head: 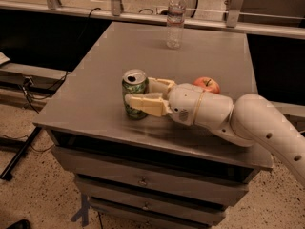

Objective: Place green can upright

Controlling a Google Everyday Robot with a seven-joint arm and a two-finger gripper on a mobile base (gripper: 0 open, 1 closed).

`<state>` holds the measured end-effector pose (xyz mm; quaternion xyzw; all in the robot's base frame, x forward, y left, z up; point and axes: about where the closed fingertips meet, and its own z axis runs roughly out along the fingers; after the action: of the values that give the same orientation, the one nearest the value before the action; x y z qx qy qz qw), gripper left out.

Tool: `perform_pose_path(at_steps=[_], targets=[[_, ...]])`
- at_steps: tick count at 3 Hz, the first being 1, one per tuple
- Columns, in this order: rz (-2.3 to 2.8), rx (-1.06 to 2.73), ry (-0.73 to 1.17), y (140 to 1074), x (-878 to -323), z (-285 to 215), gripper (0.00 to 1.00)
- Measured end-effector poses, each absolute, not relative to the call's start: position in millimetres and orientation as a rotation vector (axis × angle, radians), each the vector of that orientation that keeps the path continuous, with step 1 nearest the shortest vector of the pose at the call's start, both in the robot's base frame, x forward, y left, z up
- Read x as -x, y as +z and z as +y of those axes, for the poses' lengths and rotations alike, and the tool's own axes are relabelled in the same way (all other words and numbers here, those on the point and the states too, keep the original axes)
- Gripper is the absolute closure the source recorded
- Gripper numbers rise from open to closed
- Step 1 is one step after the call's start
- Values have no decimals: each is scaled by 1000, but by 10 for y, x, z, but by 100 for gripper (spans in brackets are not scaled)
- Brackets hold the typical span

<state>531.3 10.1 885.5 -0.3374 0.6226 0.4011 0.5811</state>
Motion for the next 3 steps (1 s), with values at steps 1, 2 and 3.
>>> perform_pose_path(at_steps=[1,2,3], targets=[[1449,806,928,8916,-5236,53,0],[1453,838,901,9116,-5200,-139,0],[1463,844,868,9379,-5184,-610,0]])
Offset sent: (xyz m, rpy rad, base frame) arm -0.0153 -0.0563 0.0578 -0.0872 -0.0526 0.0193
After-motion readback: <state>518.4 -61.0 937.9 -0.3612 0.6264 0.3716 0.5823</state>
